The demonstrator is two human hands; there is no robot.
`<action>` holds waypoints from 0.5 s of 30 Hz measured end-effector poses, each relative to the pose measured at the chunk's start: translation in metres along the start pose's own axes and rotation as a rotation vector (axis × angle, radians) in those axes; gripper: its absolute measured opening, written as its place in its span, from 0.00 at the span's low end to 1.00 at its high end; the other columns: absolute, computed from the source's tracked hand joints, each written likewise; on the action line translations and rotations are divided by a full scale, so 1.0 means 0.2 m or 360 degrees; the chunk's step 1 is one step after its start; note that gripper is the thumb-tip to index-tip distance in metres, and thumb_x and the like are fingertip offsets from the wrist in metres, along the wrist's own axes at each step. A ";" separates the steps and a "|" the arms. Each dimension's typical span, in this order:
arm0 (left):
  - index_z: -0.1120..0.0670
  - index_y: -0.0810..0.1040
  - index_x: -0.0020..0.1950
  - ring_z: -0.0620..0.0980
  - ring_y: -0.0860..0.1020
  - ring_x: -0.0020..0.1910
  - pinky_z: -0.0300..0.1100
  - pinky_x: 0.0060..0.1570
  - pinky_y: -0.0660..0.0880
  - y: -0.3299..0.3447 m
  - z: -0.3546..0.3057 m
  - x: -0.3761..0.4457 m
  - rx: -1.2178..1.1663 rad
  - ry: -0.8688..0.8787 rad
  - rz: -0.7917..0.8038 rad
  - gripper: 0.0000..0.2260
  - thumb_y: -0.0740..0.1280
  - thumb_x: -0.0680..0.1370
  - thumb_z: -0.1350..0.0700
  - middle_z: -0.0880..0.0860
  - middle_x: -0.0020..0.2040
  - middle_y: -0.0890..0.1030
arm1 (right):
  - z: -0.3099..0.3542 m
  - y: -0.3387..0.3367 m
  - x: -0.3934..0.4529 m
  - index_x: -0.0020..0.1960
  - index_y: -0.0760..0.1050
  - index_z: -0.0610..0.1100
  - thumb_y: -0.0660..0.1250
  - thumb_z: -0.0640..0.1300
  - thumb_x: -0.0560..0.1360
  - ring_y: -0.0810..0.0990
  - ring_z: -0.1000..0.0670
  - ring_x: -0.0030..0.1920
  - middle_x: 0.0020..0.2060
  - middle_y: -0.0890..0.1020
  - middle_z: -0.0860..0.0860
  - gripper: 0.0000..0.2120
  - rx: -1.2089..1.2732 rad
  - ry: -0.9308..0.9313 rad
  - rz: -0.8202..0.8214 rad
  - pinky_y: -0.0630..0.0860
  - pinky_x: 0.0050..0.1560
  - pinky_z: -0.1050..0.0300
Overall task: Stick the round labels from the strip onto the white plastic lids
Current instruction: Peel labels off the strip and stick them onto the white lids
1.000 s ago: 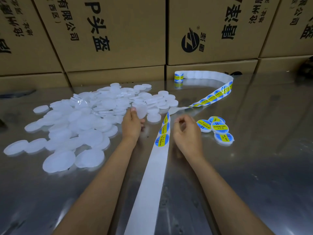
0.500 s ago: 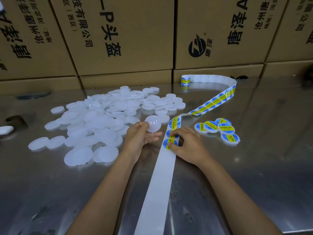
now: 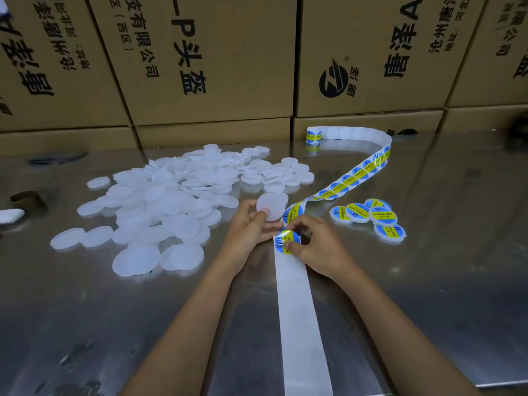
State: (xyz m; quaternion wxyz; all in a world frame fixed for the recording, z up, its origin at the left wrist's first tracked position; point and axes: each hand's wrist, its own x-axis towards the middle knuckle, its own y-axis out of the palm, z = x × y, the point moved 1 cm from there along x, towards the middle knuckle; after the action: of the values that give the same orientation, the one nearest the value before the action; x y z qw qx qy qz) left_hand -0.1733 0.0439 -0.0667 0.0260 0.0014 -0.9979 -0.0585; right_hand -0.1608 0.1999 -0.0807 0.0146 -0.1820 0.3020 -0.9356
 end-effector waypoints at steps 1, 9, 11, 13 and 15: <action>0.61 0.70 0.62 0.56 0.86 0.49 0.49 0.53 0.82 0.00 0.00 0.00 0.0035 -0.0002 0.0008 0.07 0.59 0.85 0.61 0.61 0.53 0.84 | 0.01 0.00 0.00 0.47 0.78 0.43 0.75 0.37 0.70 0.76 0.53 0.48 0.43 0.78 0.57 0.09 -0.0024 -0.0034 -0.0021 0.72 0.49 0.62; 0.61 0.70 0.62 0.53 0.85 0.45 0.43 0.49 0.83 0.00 -0.01 -0.03 0.0004 -0.0089 0.0046 0.07 0.59 0.84 0.62 0.61 0.56 0.83 | 0.06 0.03 0.00 0.39 0.72 0.42 0.69 0.30 0.68 0.72 0.52 0.39 0.37 0.76 0.53 0.10 0.0329 -0.0020 -0.0194 0.70 0.42 0.63; 0.62 0.70 0.62 0.54 0.85 0.46 0.45 0.52 0.82 0.00 -0.02 -0.03 0.0033 -0.0094 0.0058 0.08 0.59 0.84 0.63 0.62 0.55 0.83 | 0.07 0.01 0.00 0.39 0.70 0.45 0.68 0.29 0.70 0.71 0.53 0.37 0.36 0.75 0.53 0.12 0.0490 0.0040 -0.0260 0.71 0.40 0.61; 0.61 0.70 0.62 0.56 0.84 0.49 0.46 0.55 0.81 0.01 -0.03 -0.04 0.0033 -0.0118 0.0080 0.07 0.59 0.84 0.63 0.62 0.56 0.83 | 0.08 0.00 0.01 0.40 0.68 0.46 0.67 0.30 0.72 0.72 0.53 0.36 0.35 0.74 0.51 0.13 0.0639 0.0080 -0.0346 0.71 0.38 0.60; 0.60 0.71 0.62 0.58 0.84 0.53 0.46 0.56 0.81 0.01 -0.03 -0.04 0.0035 -0.0154 0.0077 0.07 0.60 0.84 0.62 0.62 0.57 0.83 | 0.09 -0.02 0.01 0.41 0.67 0.45 0.65 0.29 0.73 0.72 0.55 0.35 0.34 0.73 0.51 0.13 0.0789 0.0083 -0.0449 0.71 0.36 0.64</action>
State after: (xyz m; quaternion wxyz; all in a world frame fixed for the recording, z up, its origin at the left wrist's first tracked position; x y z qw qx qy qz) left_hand -0.1650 0.0451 -0.0610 -0.0209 -0.0251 -0.9984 -0.0468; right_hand -0.1569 0.1932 -0.0640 -0.0795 -0.1889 0.0359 -0.9781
